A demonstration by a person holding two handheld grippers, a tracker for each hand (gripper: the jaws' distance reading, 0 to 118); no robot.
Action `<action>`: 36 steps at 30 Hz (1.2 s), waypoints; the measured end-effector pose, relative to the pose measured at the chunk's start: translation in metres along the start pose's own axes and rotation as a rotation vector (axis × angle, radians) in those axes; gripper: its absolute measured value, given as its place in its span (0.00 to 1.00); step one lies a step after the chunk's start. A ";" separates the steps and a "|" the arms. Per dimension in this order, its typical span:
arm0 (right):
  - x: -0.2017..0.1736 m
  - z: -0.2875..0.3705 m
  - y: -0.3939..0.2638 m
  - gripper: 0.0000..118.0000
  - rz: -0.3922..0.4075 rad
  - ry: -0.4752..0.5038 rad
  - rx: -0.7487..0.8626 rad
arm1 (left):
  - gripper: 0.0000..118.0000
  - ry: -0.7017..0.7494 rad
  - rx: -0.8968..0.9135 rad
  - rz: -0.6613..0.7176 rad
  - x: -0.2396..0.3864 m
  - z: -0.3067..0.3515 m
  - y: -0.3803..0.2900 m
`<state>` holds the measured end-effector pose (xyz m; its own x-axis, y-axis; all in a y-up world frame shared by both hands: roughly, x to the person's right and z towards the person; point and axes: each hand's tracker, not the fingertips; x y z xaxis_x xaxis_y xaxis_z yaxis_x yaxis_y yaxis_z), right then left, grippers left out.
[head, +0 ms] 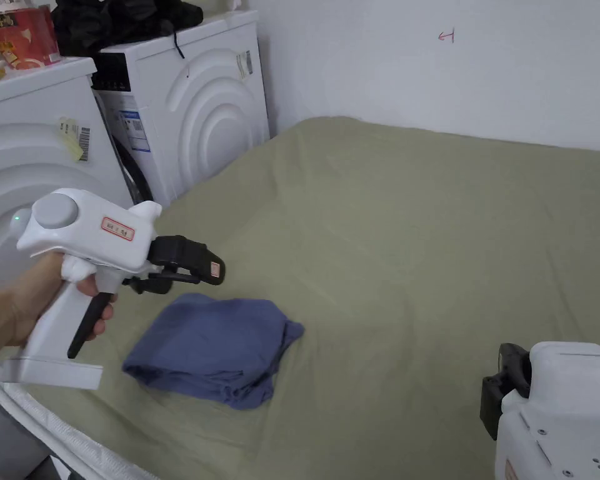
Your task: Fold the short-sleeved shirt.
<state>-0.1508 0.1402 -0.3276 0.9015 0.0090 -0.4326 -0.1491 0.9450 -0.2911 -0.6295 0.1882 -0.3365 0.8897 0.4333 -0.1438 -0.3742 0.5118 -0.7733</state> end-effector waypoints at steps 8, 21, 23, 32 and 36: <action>0.099 0.072 0.013 0.00 -0.004 -0.119 0.032 | 0.00 -0.345 -0.013 -0.023 0.169 -0.066 -0.047; 0.245 0.193 0.027 0.00 -0.017 -0.378 0.118 | 0.00 0.076 0.669 -0.426 0.480 -0.082 -0.209; 0.253 0.203 0.023 0.00 -0.031 -0.409 0.128 | 0.00 0.094 0.717 -0.466 0.495 -0.076 -0.225; 0.261 0.227 0.018 0.00 -0.057 -0.441 0.165 | 0.00 0.144 0.730 -0.496 0.499 -0.066 -0.240; 0.261 0.227 0.019 0.00 -0.052 -0.438 0.177 | 0.00 0.162 0.732 -0.479 0.490 -0.059 -0.236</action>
<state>0.1736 0.2351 -0.2528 0.9981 0.0609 -0.0096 -0.0616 0.9887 -0.1368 -0.0899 0.2362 -0.2611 0.9989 -0.0307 -0.0351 0.0234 0.9811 -0.1920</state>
